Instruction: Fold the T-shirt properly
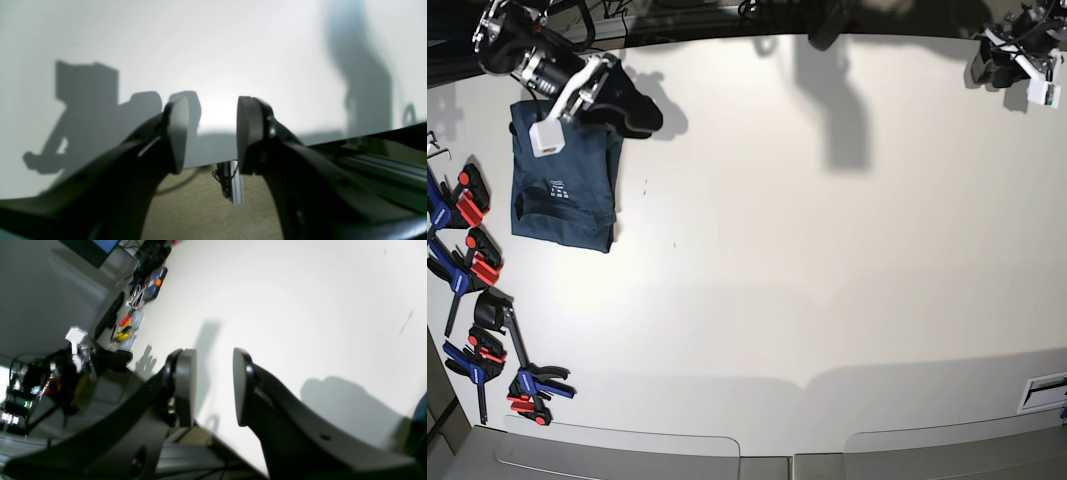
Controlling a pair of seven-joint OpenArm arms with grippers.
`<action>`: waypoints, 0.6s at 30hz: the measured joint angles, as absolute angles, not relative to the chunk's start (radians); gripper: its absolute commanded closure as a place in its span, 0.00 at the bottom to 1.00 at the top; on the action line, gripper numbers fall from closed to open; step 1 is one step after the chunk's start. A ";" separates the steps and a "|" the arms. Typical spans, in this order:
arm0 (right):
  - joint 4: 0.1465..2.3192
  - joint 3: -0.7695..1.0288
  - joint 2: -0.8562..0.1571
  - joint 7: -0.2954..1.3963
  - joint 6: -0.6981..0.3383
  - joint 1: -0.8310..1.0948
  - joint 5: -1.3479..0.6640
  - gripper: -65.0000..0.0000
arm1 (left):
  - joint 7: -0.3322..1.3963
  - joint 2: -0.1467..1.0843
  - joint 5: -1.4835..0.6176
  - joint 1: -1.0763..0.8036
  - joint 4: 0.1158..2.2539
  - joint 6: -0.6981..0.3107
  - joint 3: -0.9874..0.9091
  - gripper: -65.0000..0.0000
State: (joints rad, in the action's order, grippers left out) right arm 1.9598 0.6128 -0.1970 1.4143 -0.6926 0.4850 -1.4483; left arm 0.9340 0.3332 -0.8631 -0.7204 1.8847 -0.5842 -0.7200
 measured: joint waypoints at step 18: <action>1.958 0.302 -0.236 1.412 -0.693 0.612 -1.364 0.73 | 1.004 0.344 -0.863 -0.720 1.885 -0.585 -0.720 0.66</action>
